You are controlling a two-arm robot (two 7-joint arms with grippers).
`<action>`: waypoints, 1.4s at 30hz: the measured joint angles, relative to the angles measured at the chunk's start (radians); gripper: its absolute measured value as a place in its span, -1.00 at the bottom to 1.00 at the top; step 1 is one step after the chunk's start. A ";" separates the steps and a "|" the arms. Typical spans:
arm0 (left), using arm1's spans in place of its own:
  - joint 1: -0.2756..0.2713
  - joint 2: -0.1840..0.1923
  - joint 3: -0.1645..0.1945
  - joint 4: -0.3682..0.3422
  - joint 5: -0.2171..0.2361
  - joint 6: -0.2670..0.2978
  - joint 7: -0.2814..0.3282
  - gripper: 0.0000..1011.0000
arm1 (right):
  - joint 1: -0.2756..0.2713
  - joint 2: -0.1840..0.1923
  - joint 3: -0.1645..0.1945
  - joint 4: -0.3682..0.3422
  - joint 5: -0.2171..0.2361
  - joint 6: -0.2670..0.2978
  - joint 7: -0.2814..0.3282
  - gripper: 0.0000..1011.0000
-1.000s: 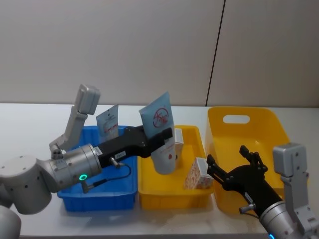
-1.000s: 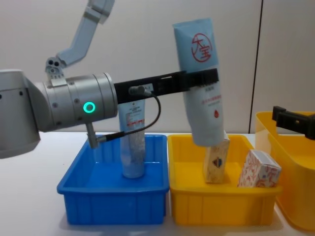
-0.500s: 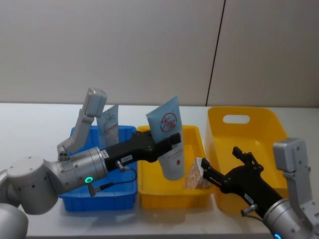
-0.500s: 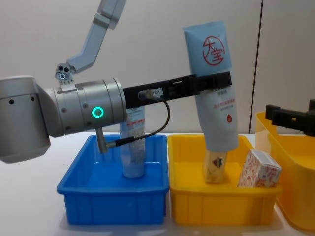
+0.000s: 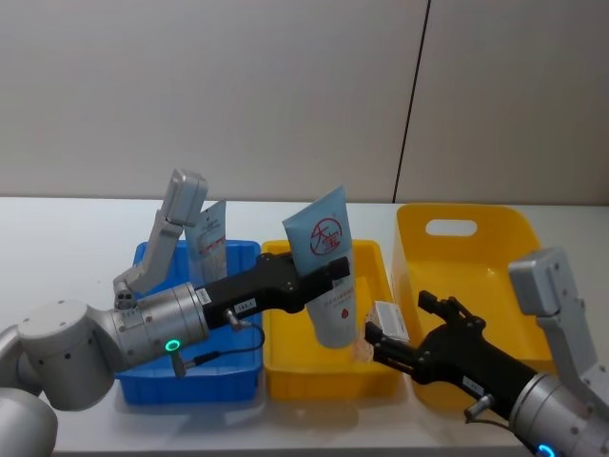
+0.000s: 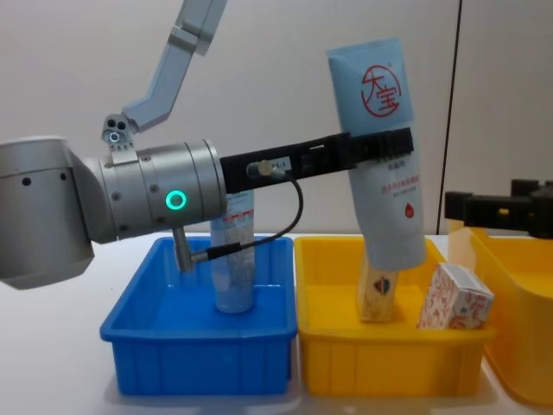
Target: Bimanual collaborative sorting of washing and personal care products
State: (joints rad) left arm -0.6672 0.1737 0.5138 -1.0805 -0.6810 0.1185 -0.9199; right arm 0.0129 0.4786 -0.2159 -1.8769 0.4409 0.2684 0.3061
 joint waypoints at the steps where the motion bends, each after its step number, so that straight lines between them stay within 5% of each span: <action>1: 0.000 0.000 0.000 0.001 0.000 0.000 -0.001 -0.36 | 0.005 0.008 -0.004 -0.001 0.003 0.009 0.012 0.98; 14: -0.002 -0.002 0.002 0.005 -0.002 0.000 -0.006 -0.36 | 0.054 0.030 -0.056 0.007 -0.020 0.049 0.026 0.98; 37: -0.003 -0.003 0.003 0.007 -0.003 0.000 -0.008 -0.36 | 0.167 -0.107 -0.201 0.164 -0.181 0.002 -0.084 0.98; 42: -0.003 -0.003 0.003 0.007 -0.003 0.000 -0.008 -0.36 | 0.180 -0.124 -0.216 0.188 -0.198 -0.008 -0.092 0.74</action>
State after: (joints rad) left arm -0.6698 0.1711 0.5168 -1.0739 -0.6840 0.1187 -0.9283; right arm 0.1931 0.3543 -0.4314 -1.6885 0.2432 0.2608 0.2139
